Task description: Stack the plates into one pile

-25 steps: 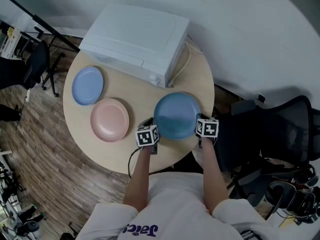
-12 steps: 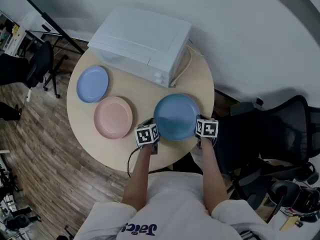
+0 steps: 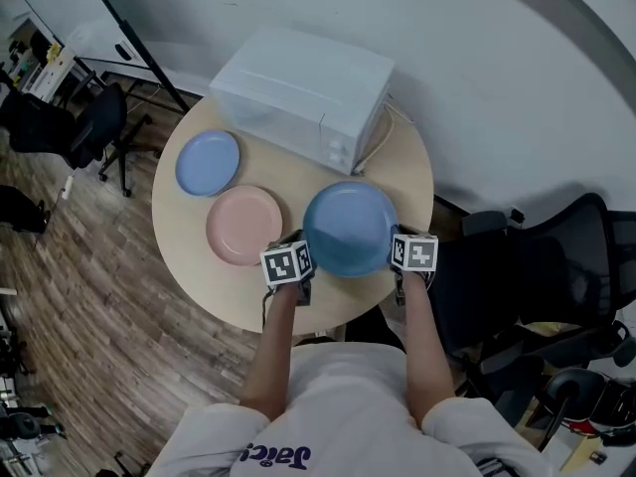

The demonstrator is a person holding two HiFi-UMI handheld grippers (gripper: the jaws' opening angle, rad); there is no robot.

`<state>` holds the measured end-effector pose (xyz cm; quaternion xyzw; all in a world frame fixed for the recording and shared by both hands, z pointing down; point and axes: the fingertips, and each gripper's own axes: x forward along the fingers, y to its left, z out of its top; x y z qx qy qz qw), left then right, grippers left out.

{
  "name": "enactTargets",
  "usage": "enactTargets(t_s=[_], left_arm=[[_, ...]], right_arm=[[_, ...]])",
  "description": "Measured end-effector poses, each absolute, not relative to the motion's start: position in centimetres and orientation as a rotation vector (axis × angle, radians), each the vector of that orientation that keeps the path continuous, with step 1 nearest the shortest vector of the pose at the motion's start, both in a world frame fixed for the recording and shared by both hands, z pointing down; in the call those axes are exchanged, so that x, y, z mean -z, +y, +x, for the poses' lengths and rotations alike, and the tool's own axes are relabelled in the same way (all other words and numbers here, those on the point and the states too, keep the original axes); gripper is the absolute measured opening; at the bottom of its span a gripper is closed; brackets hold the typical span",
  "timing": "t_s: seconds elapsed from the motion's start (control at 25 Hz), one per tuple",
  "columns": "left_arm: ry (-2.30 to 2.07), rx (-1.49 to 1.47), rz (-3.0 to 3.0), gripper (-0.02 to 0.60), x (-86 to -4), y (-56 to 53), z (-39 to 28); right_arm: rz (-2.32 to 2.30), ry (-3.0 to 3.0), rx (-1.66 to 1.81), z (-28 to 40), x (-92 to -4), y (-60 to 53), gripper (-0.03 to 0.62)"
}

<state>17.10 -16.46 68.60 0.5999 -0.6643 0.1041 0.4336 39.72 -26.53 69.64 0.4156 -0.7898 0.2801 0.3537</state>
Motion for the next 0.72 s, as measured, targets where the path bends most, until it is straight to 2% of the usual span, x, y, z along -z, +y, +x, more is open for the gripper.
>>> enactTargets(t_s=[0.32,0.72], left_arm=[[-1.768,-0.17,1.445,0.026,-65.3,-10.3,12.8],[-1.901,-0.056,1.186,0.026,-66.7,-3.1,7.0]], right_arm=[[1.013,-2.133,-0.663,34.7,-66.8,-22.1,0.038],[0.731,-2.189,-0.54,25.4,-67.3,-19.8,0.038]])
